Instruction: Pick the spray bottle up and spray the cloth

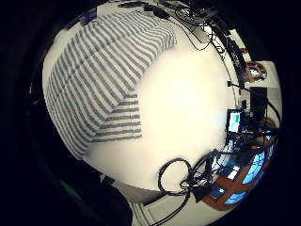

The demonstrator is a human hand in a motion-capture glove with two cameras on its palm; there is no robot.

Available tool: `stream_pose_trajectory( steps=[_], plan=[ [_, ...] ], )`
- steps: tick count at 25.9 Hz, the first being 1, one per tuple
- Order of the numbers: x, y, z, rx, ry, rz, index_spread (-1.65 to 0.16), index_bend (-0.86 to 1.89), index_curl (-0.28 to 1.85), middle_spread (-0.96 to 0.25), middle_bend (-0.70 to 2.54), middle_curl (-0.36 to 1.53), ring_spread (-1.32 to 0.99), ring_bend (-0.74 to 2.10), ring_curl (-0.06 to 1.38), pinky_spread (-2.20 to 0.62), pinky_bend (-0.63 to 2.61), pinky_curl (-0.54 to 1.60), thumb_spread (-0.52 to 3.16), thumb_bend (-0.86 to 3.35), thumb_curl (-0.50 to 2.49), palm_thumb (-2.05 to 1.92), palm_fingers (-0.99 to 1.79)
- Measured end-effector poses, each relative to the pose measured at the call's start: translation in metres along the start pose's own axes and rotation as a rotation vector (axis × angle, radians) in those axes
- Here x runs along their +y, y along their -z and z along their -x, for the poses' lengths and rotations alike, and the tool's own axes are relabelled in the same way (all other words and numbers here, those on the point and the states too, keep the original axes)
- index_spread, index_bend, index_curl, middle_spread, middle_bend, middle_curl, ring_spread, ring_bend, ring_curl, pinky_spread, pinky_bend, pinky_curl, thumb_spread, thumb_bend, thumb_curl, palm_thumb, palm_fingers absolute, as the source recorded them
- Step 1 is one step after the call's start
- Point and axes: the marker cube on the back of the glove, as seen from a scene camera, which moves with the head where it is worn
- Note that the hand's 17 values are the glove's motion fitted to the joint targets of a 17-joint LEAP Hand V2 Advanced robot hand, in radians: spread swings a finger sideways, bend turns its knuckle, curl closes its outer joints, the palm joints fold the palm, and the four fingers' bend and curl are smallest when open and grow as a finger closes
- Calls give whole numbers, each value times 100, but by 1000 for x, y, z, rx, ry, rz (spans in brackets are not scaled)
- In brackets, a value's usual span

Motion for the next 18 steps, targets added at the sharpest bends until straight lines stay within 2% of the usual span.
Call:
stream_pose_trajectory(
  steps=[3, 18],
  plan=[
    [-19, -4, -3, -2, -13, -6, -47, 15, 23, 0, 19, 35, 3, 40, 31, 20, 34, 35, 113, -1, 33, 57, 10],
    [-19, -13, -1, -35, -3, 41, -46, 14, 22, 1, 19, 33, 4, 41, 30, 20, 34, 35, 117, -1, 31, 59, 11]
  ],
)
